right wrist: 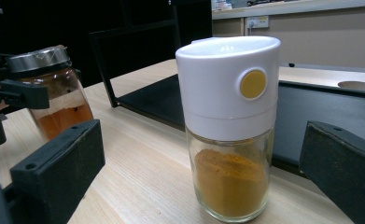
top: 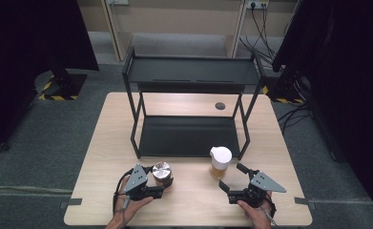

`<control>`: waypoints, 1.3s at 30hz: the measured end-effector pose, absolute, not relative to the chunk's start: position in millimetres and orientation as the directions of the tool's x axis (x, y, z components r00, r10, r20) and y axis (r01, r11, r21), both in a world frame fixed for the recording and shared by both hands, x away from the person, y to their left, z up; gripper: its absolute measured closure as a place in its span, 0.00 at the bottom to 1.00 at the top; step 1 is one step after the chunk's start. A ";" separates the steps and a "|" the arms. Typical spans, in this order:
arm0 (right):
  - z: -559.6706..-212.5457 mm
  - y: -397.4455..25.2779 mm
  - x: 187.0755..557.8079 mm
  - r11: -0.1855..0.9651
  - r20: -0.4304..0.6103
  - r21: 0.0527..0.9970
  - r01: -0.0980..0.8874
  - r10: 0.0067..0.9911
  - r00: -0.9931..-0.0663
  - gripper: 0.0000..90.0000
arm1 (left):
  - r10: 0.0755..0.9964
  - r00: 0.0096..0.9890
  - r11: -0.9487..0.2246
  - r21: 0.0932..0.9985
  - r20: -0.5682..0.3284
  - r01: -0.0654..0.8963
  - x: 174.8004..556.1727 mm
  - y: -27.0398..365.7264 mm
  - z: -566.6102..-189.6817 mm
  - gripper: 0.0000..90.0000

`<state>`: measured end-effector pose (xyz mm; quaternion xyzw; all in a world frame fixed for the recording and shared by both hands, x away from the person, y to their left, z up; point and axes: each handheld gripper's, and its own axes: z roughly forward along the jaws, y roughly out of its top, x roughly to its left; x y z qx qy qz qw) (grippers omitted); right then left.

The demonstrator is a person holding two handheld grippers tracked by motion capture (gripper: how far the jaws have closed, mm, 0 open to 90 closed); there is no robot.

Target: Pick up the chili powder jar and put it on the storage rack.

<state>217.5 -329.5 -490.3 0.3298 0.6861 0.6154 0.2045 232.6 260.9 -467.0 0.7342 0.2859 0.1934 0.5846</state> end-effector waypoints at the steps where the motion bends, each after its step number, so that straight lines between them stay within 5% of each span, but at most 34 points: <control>1: -490.3 -329.5 217.5 0.025 0.125 0.979 0.200 0.704 -0.699 0.00 | 0.647 0.761 -0.152 0.969 -0.052 0.195 233.0 261.2 -465.4 0.34; 39: -491.1 -329.5 218.0 0.024 0.127 0.980 0.199 0.695 -0.708 0.00 | 0.647 0.762 -0.124 0.982 -0.027 0.140 255.8 266.3 -395.7 0.34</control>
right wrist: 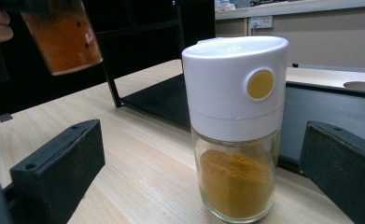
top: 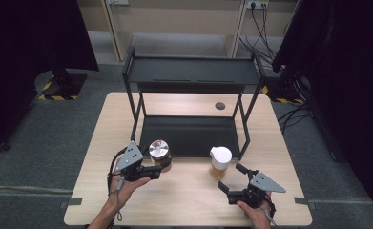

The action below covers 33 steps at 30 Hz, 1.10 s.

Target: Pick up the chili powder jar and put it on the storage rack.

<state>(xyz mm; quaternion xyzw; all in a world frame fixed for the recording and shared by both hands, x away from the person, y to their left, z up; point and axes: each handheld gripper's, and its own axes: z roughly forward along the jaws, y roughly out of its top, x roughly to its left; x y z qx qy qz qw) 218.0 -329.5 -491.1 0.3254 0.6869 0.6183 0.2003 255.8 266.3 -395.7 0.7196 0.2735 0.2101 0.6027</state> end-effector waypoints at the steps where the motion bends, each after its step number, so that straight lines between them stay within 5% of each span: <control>1: -491.0 -329.5 218.0 0.024 0.127 0.980 0.199 0.695 -0.708 0.00 | 0.647 0.762 -0.123 0.983 -0.027 0.140 256.8 266.7 -392.9 0.34; 33: -491.5 -329.8 217.7 0.018 0.133 0.979 0.201 0.692 -0.709 0.00 | 0.619 0.785 -0.137 0.981 -0.025 0.139 290.6 261.1 -278.3 0.34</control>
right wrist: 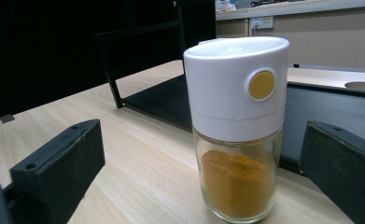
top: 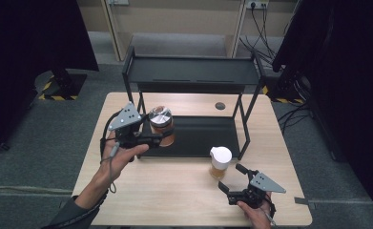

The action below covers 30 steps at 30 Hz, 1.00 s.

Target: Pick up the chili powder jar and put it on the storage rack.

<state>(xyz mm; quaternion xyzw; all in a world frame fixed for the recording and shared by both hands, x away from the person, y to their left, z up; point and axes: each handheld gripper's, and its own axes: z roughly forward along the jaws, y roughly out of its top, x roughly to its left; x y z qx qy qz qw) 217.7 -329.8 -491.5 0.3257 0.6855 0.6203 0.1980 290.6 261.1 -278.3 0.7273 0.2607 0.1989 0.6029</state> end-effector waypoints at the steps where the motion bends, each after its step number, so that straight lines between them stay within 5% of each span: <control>1: -491.5 -329.9 217.7 0.019 0.132 0.979 0.201 0.692 -0.710 0.00 | 0.620 0.784 -0.139 0.981 -0.019 0.133 290.8 260.0 -274.4 0.34; 30: -491.7 -331.3 217.0 0.015 0.135 0.980 0.200 0.687 -0.714 0.00 | 0.697 0.717 -0.135 0.982 0.000 0.131 319.6 251.8 -186.0 0.34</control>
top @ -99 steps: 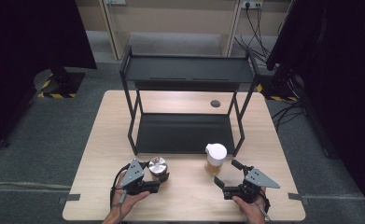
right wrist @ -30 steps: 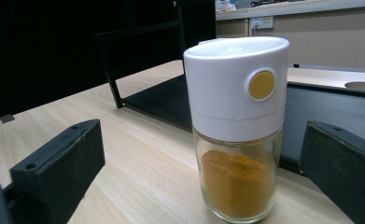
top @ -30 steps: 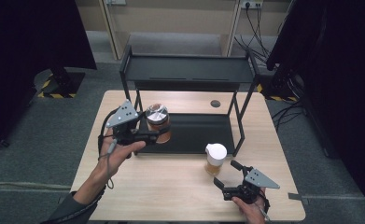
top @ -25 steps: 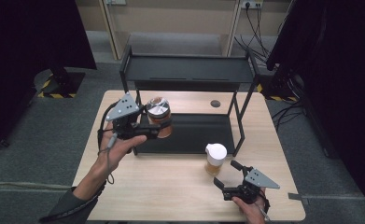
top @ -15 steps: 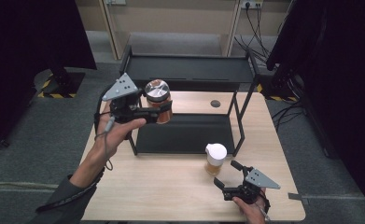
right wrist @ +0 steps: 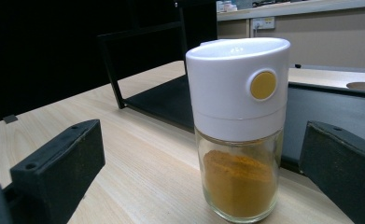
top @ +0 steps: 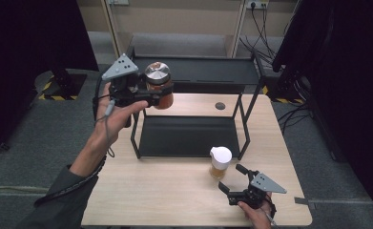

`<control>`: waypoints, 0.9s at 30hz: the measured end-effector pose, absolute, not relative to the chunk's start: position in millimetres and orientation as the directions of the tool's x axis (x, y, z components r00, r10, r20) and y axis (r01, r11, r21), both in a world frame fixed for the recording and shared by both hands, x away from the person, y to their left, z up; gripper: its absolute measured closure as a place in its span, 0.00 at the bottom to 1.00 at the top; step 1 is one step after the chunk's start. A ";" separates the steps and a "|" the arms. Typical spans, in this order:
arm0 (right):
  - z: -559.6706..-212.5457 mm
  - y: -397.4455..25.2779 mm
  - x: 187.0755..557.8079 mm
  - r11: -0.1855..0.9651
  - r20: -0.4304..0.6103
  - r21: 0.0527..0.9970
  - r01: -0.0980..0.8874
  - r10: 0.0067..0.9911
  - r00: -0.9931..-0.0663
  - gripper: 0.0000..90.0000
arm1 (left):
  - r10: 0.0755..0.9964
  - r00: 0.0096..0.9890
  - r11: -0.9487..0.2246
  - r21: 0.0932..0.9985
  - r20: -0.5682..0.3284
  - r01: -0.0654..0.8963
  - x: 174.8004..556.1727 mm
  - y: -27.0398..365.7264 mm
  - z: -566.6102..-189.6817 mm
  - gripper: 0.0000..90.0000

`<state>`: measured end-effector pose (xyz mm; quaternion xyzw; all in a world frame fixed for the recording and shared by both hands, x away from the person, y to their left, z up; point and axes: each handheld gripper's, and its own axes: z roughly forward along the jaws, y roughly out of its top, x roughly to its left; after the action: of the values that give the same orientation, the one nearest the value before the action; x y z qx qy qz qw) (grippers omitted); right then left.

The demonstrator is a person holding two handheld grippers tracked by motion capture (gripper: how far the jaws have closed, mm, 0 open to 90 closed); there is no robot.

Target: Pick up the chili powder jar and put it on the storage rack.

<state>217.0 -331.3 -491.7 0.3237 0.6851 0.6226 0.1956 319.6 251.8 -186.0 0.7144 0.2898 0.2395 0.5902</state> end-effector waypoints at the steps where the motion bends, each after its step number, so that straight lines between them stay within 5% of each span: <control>1: -491.7 -331.3 217.0 0.015 0.135 0.980 0.200 0.687 -0.714 0.00 | 0.702 0.712 -0.134 0.982 0.000 0.133 321.2 250.9 -183.3 0.34; 27: -491.7 -331.5 216.4 0.020 0.132 0.980 0.198 0.679 -0.722 0.00 | 0.828 0.560 -0.121 0.980 0.010 0.160 368.7 225.0 -171.6 0.34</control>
<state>216.4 -331.5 -491.7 0.3189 0.6875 0.6232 0.1933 368.7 225.0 -171.6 0.6858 0.3603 0.3000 0.5567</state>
